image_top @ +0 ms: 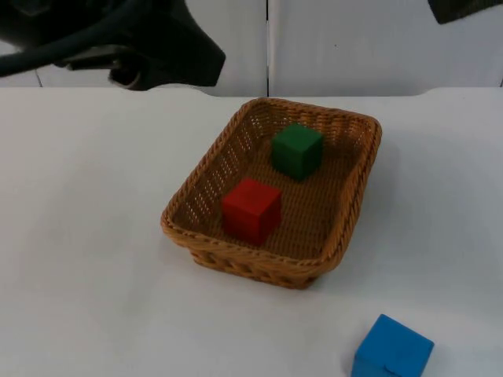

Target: Pick up one cube with each hand and place exactly two cubes into the same basket, leaving the remaining cube outside.

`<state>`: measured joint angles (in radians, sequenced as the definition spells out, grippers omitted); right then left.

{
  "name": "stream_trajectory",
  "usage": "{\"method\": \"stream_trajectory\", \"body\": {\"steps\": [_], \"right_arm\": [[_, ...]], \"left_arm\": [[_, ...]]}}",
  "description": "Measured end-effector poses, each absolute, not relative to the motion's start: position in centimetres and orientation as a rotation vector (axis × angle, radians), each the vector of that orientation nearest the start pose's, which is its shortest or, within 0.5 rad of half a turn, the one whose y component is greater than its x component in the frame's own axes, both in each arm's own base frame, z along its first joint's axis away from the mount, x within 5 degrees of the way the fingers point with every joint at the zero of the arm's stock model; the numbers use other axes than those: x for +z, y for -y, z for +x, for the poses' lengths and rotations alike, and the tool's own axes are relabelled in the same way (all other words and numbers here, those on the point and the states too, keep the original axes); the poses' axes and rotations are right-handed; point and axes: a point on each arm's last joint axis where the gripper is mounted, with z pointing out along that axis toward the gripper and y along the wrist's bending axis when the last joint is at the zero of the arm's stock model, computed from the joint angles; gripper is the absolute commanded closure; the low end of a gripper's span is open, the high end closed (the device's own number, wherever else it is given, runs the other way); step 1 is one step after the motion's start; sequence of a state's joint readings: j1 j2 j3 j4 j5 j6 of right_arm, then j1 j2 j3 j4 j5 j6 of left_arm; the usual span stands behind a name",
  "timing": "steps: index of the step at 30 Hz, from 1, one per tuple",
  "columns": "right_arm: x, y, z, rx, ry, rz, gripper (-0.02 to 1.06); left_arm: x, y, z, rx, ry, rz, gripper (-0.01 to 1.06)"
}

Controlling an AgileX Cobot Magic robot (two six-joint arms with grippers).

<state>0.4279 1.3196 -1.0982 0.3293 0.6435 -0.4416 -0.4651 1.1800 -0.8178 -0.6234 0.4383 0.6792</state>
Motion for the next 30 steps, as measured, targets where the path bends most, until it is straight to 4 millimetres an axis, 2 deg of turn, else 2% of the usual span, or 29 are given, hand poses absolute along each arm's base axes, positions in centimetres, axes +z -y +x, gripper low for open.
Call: {"method": "stream_trajectory", "body": {"steps": [6,9,11,21,26,30], "right_arm": [[32.5,-12.2,22.8,0.346,-2.175,-0.763,0.34],[32.2,-11.2,20.7,0.342,-2.143,-0.743,0.34],[32.2,-11.1,20.4,0.342,-2.138,-0.742,0.34],[34.1,-8.4,14.5,0.355,-1.975,-0.697,0.34],[34.3,-7.5,12.6,0.358,-1.922,-0.686,0.34],[34.3,-6.4,9.9,0.367,-1.875,-0.694,0.34]], "left_arm": [[30.6,12.2,19.1,-0.483,-2.052,0.748,0.26],[31.4,11.7,17.9,-0.497,-2.023,0.759,0.26],[31.7,11.6,17.5,-0.506,-2.015,0.765,0.26],[34.4,10.1,13.3,-0.551,-1.907,0.810,0.26],[35.1,9.4,12.1,-0.542,-1.889,0.801,0.26],[35.4,7.9,10.2,-0.483,-1.910,0.782,0.26]]}}
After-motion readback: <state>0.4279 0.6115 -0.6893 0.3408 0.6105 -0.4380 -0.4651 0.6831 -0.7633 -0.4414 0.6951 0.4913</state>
